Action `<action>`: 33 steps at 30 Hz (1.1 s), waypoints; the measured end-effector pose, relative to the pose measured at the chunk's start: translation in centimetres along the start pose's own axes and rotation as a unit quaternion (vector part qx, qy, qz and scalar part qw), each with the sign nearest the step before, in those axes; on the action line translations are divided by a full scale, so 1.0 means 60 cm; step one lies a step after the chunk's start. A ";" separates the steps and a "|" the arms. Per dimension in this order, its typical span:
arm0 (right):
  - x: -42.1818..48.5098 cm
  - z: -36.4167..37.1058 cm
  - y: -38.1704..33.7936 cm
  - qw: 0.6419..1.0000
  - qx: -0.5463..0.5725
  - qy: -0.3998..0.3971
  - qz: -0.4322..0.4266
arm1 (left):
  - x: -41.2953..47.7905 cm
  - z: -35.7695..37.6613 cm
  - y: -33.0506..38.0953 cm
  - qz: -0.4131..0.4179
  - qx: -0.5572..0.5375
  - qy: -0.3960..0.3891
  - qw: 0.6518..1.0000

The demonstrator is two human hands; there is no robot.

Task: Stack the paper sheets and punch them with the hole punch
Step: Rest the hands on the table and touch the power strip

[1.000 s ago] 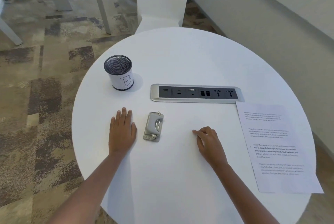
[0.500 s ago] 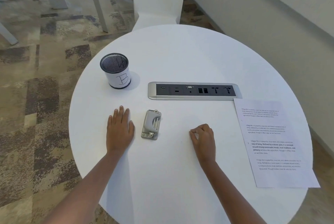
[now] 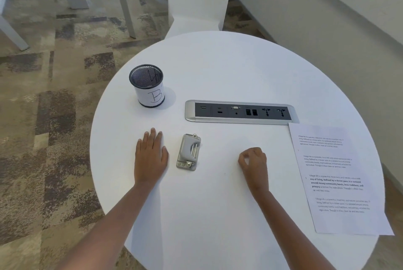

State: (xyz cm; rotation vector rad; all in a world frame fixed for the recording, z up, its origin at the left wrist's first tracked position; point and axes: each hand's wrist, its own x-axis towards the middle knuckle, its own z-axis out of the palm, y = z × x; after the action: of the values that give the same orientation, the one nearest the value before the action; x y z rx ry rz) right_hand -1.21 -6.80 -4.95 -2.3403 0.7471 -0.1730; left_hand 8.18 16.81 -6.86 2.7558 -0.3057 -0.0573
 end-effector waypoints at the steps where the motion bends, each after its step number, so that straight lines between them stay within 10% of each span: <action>1: 0.008 -0.004 -0.003 0.999 0.047 0.008 0.023 | 0.000 0.000 0.000 0.000 0.000 0.000 1.000; 10: 0.079 -0.020 -0.058 0.925 0.325 0.027 0.194 | 0.010 0.002 -0.009 0.008 0.007 -0.011 1.000; 33: 0.197 0.107 -0.437 0.973 0.157 -0.124 -0.112 | 0.029 0.000 -0.022 0.048 0.003 0.016 0.999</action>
State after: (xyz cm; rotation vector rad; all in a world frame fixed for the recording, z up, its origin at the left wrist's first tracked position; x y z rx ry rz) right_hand 22.85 6.31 5.89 -2.0876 0.3061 -0.0865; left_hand 10.16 17.61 -7.32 2.7409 -0.4302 0.0127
